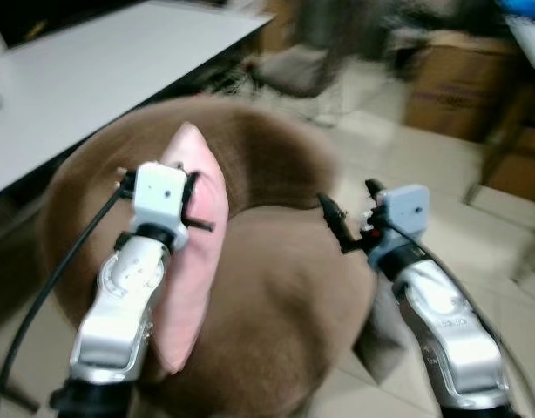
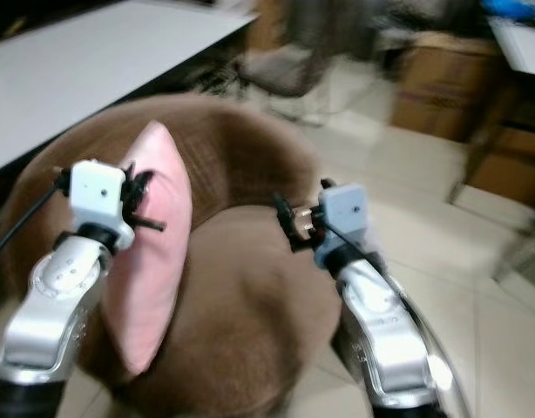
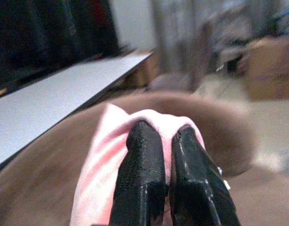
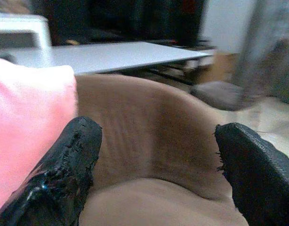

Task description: Move the pillow to the sofa from floor

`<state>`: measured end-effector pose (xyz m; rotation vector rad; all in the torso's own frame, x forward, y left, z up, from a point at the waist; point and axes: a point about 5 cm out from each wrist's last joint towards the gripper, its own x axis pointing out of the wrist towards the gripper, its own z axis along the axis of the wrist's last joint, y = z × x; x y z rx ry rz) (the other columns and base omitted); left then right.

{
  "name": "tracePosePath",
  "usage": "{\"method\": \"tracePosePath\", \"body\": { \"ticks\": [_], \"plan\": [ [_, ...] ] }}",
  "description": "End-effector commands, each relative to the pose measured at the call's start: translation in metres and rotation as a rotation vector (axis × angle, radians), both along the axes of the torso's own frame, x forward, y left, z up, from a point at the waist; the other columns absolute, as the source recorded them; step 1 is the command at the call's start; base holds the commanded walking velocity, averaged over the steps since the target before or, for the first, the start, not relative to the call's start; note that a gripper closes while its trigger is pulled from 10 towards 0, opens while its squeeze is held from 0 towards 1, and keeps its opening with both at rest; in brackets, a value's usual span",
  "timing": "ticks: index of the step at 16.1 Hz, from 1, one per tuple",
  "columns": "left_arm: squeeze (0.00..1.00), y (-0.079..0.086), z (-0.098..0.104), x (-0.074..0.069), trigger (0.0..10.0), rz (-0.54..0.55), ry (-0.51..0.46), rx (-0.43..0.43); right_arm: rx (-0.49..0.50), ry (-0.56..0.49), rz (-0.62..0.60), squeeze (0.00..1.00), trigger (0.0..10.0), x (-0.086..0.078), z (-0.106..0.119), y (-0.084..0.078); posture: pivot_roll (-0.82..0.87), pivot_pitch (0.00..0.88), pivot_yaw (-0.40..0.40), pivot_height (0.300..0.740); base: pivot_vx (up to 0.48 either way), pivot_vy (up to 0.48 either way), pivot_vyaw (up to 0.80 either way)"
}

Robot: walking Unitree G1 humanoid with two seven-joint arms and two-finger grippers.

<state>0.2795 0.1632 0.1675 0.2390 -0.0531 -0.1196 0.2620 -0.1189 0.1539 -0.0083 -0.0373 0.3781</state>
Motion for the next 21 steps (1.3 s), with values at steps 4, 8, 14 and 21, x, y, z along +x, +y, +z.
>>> {"method": "tracePosePath", "body": {
  "ticks": [4, 8, 14, 21],
  "plan": [
    [0.0, -0.012, 0.009, 0.004, 10.0, -0.059, -0.035, 0.019, 0.022, 0.013, -0.041, 0.0, 10.0, 0.004, 0.001, -0.014, 0.08, 0.0, 0.05, 0.74, 0.0, 0.0, 0.0],
    [0.0, -0.014, 0.008, 0.011, 10.0, -0.073, -0.028, 0.032, 0.025, 0.025, -0.052, 0.0, 10.0, 0.008, 0.002, -0.021, 0.08, 0.0, 0.05, 0.74, 0.0, 0.0, 0.0],
    [0.0, -0.027, 0.011, 0.024, 10.0, -0.132, -0.038, -0.028, 0.023, 0.005, 0.046, 0.0, 10.0, 0.011, 0.008, -0.021, 0.08, 0.0, 0.041, 0.74, 0.0, 0.0, 0.0],
    [0.0, -0.039, 0.027, 0.077, 10.0, -0.081, -0.093, -0.119, -0.163, -0.005, 0.386, 0.0, 10.0, 0.0, 0.02, -0.025, 0.05, 0.0, 0.052, 0.74, 0.0, 0.0, 0.0]
  ]
}}
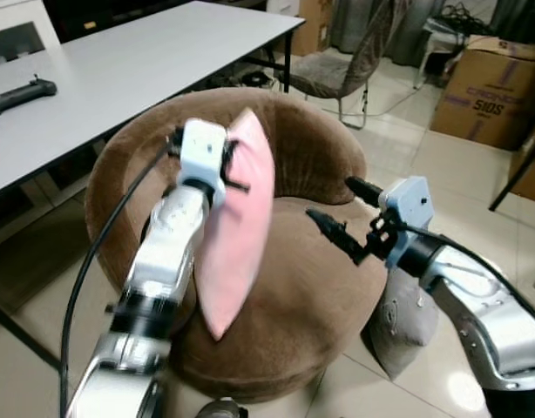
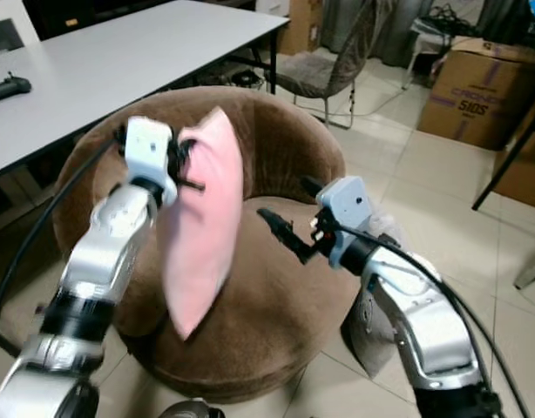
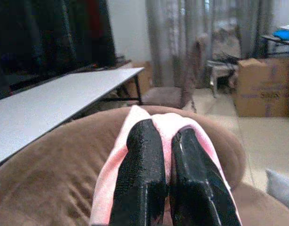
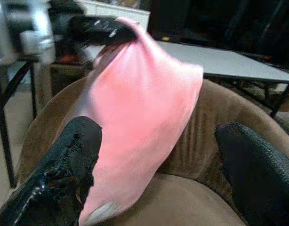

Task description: Move the pillow to the sofa from floor

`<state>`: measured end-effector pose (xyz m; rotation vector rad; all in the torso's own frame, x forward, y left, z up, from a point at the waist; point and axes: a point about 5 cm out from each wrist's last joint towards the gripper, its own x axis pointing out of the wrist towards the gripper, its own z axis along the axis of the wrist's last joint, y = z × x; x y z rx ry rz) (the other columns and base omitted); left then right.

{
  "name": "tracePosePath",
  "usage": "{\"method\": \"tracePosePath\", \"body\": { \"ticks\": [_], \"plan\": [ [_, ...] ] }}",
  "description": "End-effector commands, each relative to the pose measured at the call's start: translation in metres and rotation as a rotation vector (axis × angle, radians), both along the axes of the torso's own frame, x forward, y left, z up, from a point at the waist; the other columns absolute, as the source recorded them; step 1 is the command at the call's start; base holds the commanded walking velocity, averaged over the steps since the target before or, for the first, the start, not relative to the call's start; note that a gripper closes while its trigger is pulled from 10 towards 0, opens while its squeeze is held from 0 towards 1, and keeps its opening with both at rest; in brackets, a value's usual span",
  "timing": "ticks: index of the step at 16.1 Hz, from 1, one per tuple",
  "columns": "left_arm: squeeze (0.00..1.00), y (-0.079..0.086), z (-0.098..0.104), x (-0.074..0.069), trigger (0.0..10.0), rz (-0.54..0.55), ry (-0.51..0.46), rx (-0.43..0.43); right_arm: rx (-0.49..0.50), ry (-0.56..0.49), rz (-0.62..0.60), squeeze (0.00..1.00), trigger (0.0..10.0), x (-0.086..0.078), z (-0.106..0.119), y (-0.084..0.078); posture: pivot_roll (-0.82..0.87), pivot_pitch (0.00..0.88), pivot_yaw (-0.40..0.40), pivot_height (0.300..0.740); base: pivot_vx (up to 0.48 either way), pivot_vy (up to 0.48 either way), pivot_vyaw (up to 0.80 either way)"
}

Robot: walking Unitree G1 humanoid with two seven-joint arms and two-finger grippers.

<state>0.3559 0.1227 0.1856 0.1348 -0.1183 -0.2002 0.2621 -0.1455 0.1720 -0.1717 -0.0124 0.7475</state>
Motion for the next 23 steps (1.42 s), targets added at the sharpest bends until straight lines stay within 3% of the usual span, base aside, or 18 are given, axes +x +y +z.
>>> {"method": "tracePosePath", "body": {
  "ticks": [1, 2, 4, 5, 6, 7, 9, 11, 13, 15, 16, 17, 20, 21, 22, 23],
  "plan": [
    [0.0, 0.01, 0.003, 0.007, 10.0, 0.066, -0.025, -0.044, -0.013, 0.013, 0.041, 0.0, 10.0, 0.0, 0.001, 0.001, 0.05, 0.0, 0.051, 0.74, 0.0, 0.0, 0.0],
    [0.0, 0.025, -0.013, 0.011, 10.0, 0.145, 0.029, -0.081, -0.042, 0.026, 0.064, 0.0, 10.0, 0.002, -0.001, 0.0, 0.04, 0.0, 0.051, 0.74, 0.0, 0.0, 0.0],
    [0.0, 0.033, -0.025, 0.013, 10.0, 0.192, 0.061, -0.087, -0.061, 0.039, 0.077, 0.0, 10.0, 0.003, -0.003, -0.002, 0.04, 0.0, 0.05, 0.74, 0.0, 0.0, 0.0],
    [0.0, 0.066, -0.076, 0.004, 10.0, 0.336, 0.236, -0.061, -0.101, 0.084, 0.1, 0.0, 10.0, 0.013, -0.017, -0.004, 0.04, 0.0, 0.044, 0.74, 0.0, 0.0, 0.0],
    [0.0, 0.08, -0.099, -0.005, 10.0, 0.393, 0.329, -0.052, -0.126, 0.097, 0.109, 0.0, 10.0, 0.019, -0.023, -0.007, 0.04, 0.0, 0.039, 0.74, 0.0, 0.0, 0.0],
    [0.0, 0.095, -0.12, -0.017, 10.0, 0.454, 0.409, 0.017, -0.139, 0.12, 0.122, 0.0, 10.0, 0.023, -0.03, -0.01, 0.04, 0.0, 0.038, 0.74, 0.0, 0.0, 0.0],
    [0.0, 0.117, -0.142, -0.034, 10.0, 0.507, 0.504, 0.102, -0.17, 0.144, 0.132, 0.0, 10.0, 0.032, -0.042, -0.018, 0.04, 0.0, 0.039, 0.74, 0.0, 0.0, 0.0],
    [0.0, 0.137, -0.145, -0.041, 10.0, 0.581, 0.519, 0.159, -0.182, 0.174, 0.141, 0.0, 10.0, 0.042, -0.061, -0.035, 0.04, 0.0, 0.034, 0.74, 0.0, 0.0, 0.0],
    [0.0, 0.137, -0.138, -0.035, 10.0, 0.556, 0.495, 0.172, -0.198, 0.227, 0.156, 0.0, 10.0, 0.043, -0.086, -0.045, 0.04, 0.0, 0.032, 0.74, 0.0, 0.0, 0.0],
    [0.01, 0.133, -0.132, -0.029, 10.0, 0.499, 0.485, 0.131, -0.201, 0.275, 0.172, 0.0, 10.0, 0.042, -0.103, -0.05, 0.04, 0.0, 0.03, 0.74, 0.0, 0.0, 0.0],
    [0.69, 0.134, -0.129, -0.027, 10.0, 0.502, 0.479, 0.136, -0.188, 0.285, 0.171, 0.0, 10.0, 0.043, -0.105, -0.051, 0.04, 0.0, 0.028, 0.74, 0.0, 0.0, 0.0],
    [1.0, 0.135, -0.125, -0.024, 10.0, 0.508, 0.466, 0.153, -0.167, 0.29, 0.184, 0.0, 10.0, 0.043, -0.107, -0.051, 0.04, 0.0, 0.027, 0.74, 0.0, 0.0, 0.0],
    [1.0, 0.141, -0.113, -0.018, 10.0, 0.497, 0.429, 0.165, -0.07, 0.245, 0.185, 0.0, 10.0, 0.049, -0.103, -0.049, 0.03, 0.0, 0.036, 0.74, 0.0, 0.0, 0.0],
    [1.0, 0.146, -0.11, -0.018, 10.0, 0.505, 0.419, 0.165, -0.089, 0.202, 0.048, 0.0, 10.0, 0.059, -0.1, -0.049, 0.03, 0.0, 0.044, 0.74, 0.0, 0.0, 0.0],
    [1.0, 0.15, -0.109, -0.019, 10.0, 0.504, 0.419, 0.152, -0.135, 0.225, -0.122, 0.0, 10.0, 0.07, -0.102, -0.05, 0.03, 0.0, 0.054, 0.74, 0.0, 0.0, 0.0],
    [1.0, 0.152, -0.109, -0.02, 10.0, 0.493, 0.427, 0.155, -0.141, 0.248, -0.166, 0.0, 10.0, 0.074, -0.103, -0.047, 0.03, 0.0, 0.051, 0.74, 0.0, 0.0, 0.0]
  ]
}}
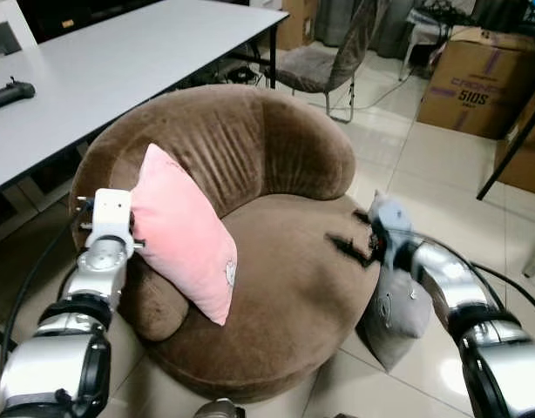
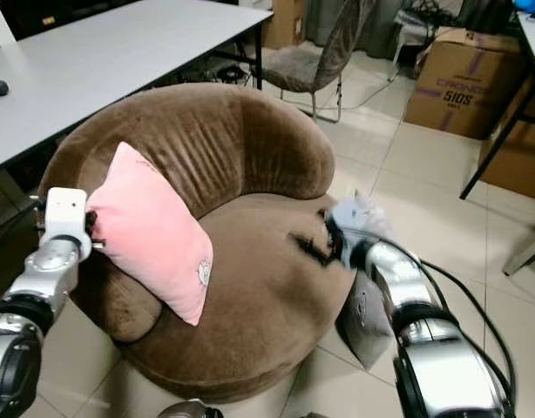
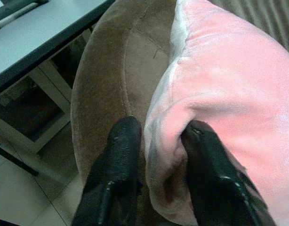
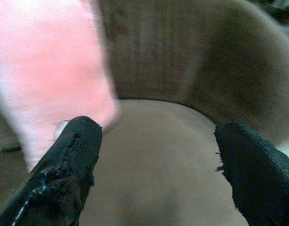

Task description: Move the pillow to the sofa from floor

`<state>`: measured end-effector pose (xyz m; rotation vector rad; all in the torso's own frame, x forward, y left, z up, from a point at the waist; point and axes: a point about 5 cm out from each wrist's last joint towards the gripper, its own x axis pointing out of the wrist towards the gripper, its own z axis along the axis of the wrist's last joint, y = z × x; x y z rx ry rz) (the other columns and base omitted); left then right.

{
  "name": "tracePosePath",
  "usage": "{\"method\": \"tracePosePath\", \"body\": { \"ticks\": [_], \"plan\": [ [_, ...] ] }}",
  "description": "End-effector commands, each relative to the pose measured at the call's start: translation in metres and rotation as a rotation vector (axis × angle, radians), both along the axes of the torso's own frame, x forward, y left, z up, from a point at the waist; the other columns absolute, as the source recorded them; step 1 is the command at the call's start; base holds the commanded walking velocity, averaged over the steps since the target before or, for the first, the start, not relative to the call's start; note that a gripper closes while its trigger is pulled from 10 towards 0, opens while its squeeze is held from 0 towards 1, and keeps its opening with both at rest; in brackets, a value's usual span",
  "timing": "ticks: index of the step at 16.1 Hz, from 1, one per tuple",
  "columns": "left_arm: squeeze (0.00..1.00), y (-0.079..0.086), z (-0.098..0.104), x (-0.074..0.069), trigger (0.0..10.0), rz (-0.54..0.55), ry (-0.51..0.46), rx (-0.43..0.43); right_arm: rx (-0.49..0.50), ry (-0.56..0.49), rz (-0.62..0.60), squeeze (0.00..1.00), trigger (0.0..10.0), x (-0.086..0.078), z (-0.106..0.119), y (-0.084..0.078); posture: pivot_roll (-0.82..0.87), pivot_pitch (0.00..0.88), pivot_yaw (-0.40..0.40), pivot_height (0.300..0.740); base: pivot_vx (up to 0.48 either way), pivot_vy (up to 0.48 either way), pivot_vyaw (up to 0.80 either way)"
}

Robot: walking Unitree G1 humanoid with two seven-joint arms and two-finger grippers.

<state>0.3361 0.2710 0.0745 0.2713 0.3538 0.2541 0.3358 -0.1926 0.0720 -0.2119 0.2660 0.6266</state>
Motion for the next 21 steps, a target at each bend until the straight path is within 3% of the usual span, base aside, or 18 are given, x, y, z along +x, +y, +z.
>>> {"method": "tracePosePath", "body": {
  "ticks": [1, 3, 4, 6, 8, 10, 13, 17, 21],
  "plan": [
    [1.0, 0.004, 0.001, -0.001, 10.0, -0.006, 0.011, -0.002, 0.04, -0.002, 0.028, 0.0, 10.0, -0.001, -0.003, 0.013, 0.04, 0.0, 0.054, 0.74, 0.0, 0.0, 0.0],
    [1.0, 0.003, -0.001, -0.001, 10.0, -0.022, 0.029, -0.012, 0.108, -0.113, 0.207, 0.0, 10.0, -0.005, 0.004, 0.056, 0.03, 0.0, 0.056, 0.74, 0.0, 0.0, 0.0],
    [1.0, 0.002, -0.001, 0.0, 10.0, -0.032, 0.031, -0.012, 0.11, -0.146, 0.266, 0.0, 10.0, -0.005, 0.009, 0.073, 0.04, 0.0, 0.055, 0.74, 0.0, 0.0, 0.0],
    [1.0, 0.002, 0.002, 0.002, 10.0, -0.04, 0.023, -0.026, 0.213, -0.19, 0.437, 0.0, 10.0, -0.01, 0.026, 0.105, 0.04, 0.0, 0.055, 0.74, 0.0, 0.0, 0.0],
    [1.0, 0.005, 0.006, 0.003, 10.0, -0.05, 0.016, -0.031, 0.229, -0.214, 0.53, 0.0, 10.0, -0.002, 0.06, 0.12, 0.04, 0.0, 0.058, 0.74, 0.0, 0.0, 0.0],
    [1.0, 0.008, 0.008, 0.003, 10.0, -0.055, 0.016, -0.03, 0.136, -0.17, 0.466, 0.0, 10.0, 0.007, 0.055, 0.126, 0.05, 0.0, 0.059, 0.74, 0.0, 0.0, 0.0],
    [1.0, 0.007, 0.008, 0.003, 10.0, -0.092, 0.026, -0.034, 0.218, -0.136, 0.547, 0.0, 10.0, -0.006, 0.052, 0.137, 0.06, 0.0, 0.058, 0.74, 0.0, 0.0, 0.0],
    [1.0, 0.011, 0.013, 0.004, 10.0, -0.123, 0.029, -0.059, 0.269, -0.124, 0.623, 0.0, 10.0, -0.011, 0.061, 0.126, 0.05, 0.0, 0.061, 0.74, 0.0, 0.0, 0.0],
    [1.0, 0.02, 0.029, 0.008, 10.0, -0.156, -0.039, -0.136, 0.284, -0.106, 0.642, 0.0, 10.0, -0.016, 0.062, 0.118, 0.05, 0.0, 0.065, 0.74, 0.0, 0.0, 0.0]
  ]
}}
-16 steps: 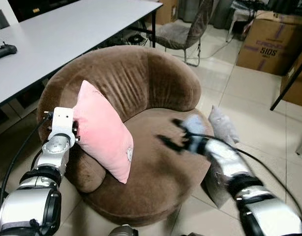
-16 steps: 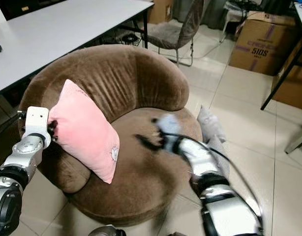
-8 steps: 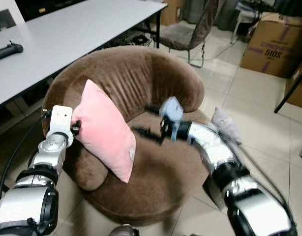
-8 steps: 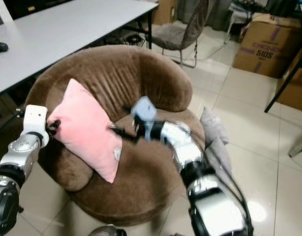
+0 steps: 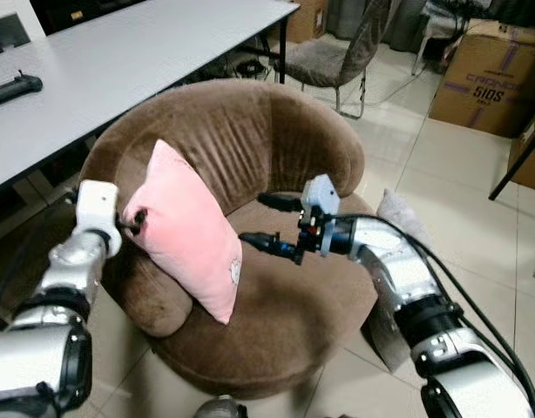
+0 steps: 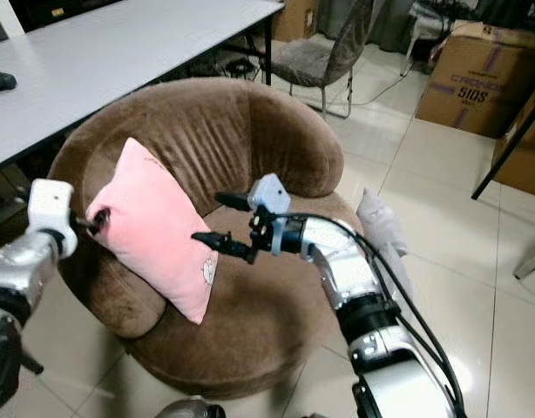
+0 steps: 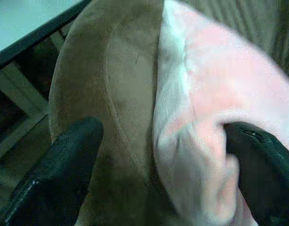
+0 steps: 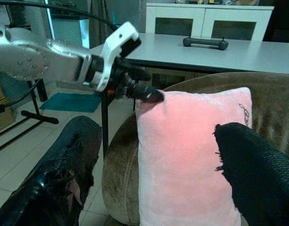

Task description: Move the pillow to the sofa from floor

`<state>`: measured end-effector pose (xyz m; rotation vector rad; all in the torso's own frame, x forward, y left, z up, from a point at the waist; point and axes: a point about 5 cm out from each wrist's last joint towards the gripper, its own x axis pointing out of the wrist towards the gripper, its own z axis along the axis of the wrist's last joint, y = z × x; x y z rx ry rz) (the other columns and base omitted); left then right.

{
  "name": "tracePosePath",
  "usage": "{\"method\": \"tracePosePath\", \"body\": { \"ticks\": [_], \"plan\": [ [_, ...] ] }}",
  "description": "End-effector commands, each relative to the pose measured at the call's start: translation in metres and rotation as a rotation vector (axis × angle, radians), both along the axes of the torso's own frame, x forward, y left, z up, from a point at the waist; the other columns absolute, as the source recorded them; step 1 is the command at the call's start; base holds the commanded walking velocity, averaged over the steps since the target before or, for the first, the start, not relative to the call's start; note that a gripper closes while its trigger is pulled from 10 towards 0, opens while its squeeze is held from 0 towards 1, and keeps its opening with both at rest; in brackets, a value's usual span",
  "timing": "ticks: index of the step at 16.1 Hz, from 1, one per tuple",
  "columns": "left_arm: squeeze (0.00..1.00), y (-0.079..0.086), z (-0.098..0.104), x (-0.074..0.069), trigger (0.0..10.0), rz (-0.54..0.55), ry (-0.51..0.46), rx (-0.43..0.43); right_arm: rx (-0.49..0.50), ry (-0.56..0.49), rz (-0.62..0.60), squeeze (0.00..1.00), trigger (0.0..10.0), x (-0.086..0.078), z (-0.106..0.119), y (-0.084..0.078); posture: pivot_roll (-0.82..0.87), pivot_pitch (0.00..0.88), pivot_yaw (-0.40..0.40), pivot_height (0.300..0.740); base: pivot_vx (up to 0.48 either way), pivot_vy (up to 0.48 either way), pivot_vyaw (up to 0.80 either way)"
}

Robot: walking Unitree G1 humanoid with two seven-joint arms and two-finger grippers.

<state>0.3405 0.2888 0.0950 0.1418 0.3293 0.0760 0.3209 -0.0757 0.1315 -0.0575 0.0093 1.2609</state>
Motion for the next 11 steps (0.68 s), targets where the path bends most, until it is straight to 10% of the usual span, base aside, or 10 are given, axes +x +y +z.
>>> {"method": "tracePosePath", "body": {
  "ticks": [1, 8, 11],
  "plan": [
    [1.0, 0.007, 0.015, 0.005, 10.0, 0.004, -0.048, -0.043, 0.01, 0.005, 0.014, 0.0, 10.0, -0.002, 0.001, 0.0, 0.06, 0.0, 0.064, 0.74, 0.0, 0.0, 0.0],
    [1.0, 0.038, 0.067, 0.006, 10.0, -0.007, -0.326, -0.22, 0.029, 0.11, -0.1, 0.0, 10.0, 0.006, -0.007, -0.014, 0.07, 0.0, 0.049, 0.74, 0.0, 0.0, 0.0],
    [1.0, 0.033, 0.096, 0.011, 10.0, -0.092, -0.462, -0.163, 0.112, 0.091, -0.207, 0.0, 10.0, 0.011, 0.007, -0.022, 0.07, 0.0, 0.038, 0.74, 0.0, 0.0, 0.0]
  ]
}}
